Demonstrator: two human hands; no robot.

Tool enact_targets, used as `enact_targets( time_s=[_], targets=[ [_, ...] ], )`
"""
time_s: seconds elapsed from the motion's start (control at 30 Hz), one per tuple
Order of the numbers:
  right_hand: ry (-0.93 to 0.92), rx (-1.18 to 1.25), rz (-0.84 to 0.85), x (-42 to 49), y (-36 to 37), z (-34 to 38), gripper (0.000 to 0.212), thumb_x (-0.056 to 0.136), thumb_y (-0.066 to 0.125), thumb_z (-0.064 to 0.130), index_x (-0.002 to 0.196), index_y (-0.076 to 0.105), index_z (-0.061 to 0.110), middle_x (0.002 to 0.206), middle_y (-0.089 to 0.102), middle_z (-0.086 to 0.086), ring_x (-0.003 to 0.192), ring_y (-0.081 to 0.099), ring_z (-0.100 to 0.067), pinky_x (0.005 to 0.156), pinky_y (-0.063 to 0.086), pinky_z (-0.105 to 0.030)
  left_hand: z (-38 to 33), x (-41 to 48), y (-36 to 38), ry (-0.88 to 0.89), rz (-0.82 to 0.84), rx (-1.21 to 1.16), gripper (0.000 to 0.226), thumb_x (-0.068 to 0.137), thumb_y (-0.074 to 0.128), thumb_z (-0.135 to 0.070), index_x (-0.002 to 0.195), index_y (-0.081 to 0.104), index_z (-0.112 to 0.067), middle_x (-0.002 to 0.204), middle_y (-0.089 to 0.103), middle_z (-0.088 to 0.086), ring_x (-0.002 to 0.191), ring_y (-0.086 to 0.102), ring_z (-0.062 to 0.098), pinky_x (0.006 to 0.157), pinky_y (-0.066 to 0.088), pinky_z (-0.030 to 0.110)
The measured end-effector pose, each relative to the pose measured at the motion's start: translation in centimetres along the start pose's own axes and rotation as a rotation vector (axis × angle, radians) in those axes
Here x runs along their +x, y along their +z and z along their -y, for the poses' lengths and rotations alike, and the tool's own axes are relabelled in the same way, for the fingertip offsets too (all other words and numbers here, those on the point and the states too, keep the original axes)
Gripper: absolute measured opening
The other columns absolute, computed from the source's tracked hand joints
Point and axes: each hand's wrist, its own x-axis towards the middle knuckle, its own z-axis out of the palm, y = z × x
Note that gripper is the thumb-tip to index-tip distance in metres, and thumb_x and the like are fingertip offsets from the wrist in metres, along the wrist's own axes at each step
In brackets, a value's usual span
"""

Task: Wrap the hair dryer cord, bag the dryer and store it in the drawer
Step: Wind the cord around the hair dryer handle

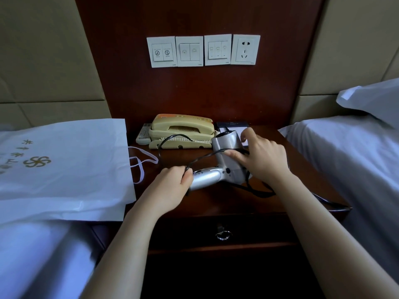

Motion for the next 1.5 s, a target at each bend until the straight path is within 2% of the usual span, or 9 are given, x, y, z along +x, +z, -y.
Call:
enact_targets(
  time_s=[0.17, 0.27, 0.4, 0.5, 0.6, 0.87, 1.03, 1.2, 1.5],
  targets=[
    [0.069, 0.136, 0.209, 0.2, 0.1, 0.0, 0.059, 0.073, 0.032, 0.077, 0.074, 0.045, 0.02, 0.086, 0.053, 0.0, 0.072, 0.052, -0.027, 0.058, 0.03, -0.031, 0.6, 0.0, 0.2, 0.015, 0.025, -0.046, 0.036, 0.098, 0.03, -0.028, 0.073, 0.046, -0.007, 0.061, 0.051, 0.007, 0.056, 0.056, 0.029, 0.051, 0.035, 0.031],
    [0.098, 0.195, 0.284, 0.2, 0.0, 0.3, 0.051, 0.079, 0.04, 0.071, 0.067, 0.034, 0.021, 0.066, 0.044, 0.006, 0.059, 0.042, -0.019, 0.052, 0.027, -0.032, 0.6, -0.2, 0.5, 0.009, 0.058, -0.075, 0.033, 0.097, 0.033, -0.028, 0.082, 0.052, -0.007, 0.058, 0.056, 0.001, 0.043, 0.052, 0.008, 0.045, 0.037, 0.024],
    [0.101, 0.144, 0.252, 0.1, -0.2, 1.0, 0.054, 0.082, 0.04, 0.068, 0.078, 0.041, 0.015, 0.06, 0.041, 0.005, 0.053, 0.034, -0.013, 0.047, 0.021, -0.028, 0.6, -0.4, 1.2, -0.035, 0.136, -0.097, 0.025, 0.09, 0.047, -0.046, 0.091, 0.056, -0.023, 0.075, 0.066, 0.009, 0.051, 0.048, 0.014, 0.052, 0.038, 0.03],
    [0.092, 0.117, 0.249, 0.1, -0.5, 1.5, 0.054, 0.083, 0.038, 0.068, 0.081, 0.044, 0.015, 0.067, 0.048, 0.0, 0.06, 0.038, -0.021, 0.047, 0.02, -0.028, -0.1, -0.4, 1.7, -0.07, 0.116, -0.041, 0.029, 0.084, 0.054, -0.052, 0.09, 0.057, -0.024, 0.069, 0.058, -0.004, 0.054, 0.051, 0.011, 0.053, 0.038, 0.027],
    [0.1, 0.116, 0.253, 0.0, -0.6, 1.6, 0.055, 0.082, 0.038, 0.069, 0.082, 0.047, 0.015, 0.068, 0.048, 0.001, 0.065, 0.039, -0.023, 0.048, 0.022, -0.028, -0.9, -0.4, 2.0, -0.086, 0.023, -0.003, 0.038, 0.086, 0.045, -0.056, 0.086, 0.06, -0.021, 0.073, 0.059, 0.0, 0.076, 0.06, 0.024, 0.066, 0.047, 0.035],
    [0.029, 0.051, 0.008, 1.1, -2.7, 0.7, 0.055, 0.067, 0.058, 0.073, 0.08, 0.065, 0.02, 0.077, 0.056, 0.006, 0.067, 0.057, -0.021, 0.047, 0.024, -0.02, -1.4, -0.1, 1.2, -0.135, -0.028, -0.007, 0.046, 0.096, 0.034, -0.043, 0.058, 0.041, -0.017, 0.07, 0.05, 0.005, 0.08, 0.055, 0.034, 0.065, 0.041, 0.038],
    [-0.122, 0.088, -0.042, 1.0, -2.6, -1.6, 0.047, 0.071, 0.058, 0.064, 0.062, 0.063, 0.018, 0.065, 0.056, 0.002, 0.066, 0.051, -0.02, 0.046, 0.023, -0.019, -0.4, 0.0, -0.1, -0.118, 0.013, -0.009, 0.05, 0.095, 0.035, -0.044, 0.058, 0.039, -0.011, 0.064, 0.055, 0.012, 0.058, 0.054, 0.029, 0.056, 0.039, 0.035],
    [-0.155, 0.236, -0.067, 1.0, -2.0, -2.7, 0.042, 0.077, 0.056, 0.055, 0.072, 0.068, 0.015, 0.069, 0.052, -0.001, 0.071, 0.044, -0.021, 0.053, 0.029, -0.026, -0.8, 0.2, -0.9, -0.103, 0.108, -0.097, 0.047, 0.097, 0.036, -0.04, 0.069, 0.049, -0.005, 0.053, 0.057, 0.011, 0.032, 0.042, 0.014, 0.044, 0.037, 0.026],
    [-0.11, 0.22, -0.065, 0.8, -1.3, -3.8, 0.042, 0.086, 0.045, 0.046, 0.088, 0.073, 0.015, 0.085, 0.057, -0.007, 0.076, 0.045, -0.024, 0.067, 0.044, -0.04, -2.3, 0.0, -1.0, -0.063, 0.292, -0.144, 0.041, 0.097, 0.038, -0.035, 0.07, 0.052, -0.008, 0.052, 0.057, 0.01, 0.034, 0.041, 0.019, 0.036, 0.031, 0.019]
  ],
)
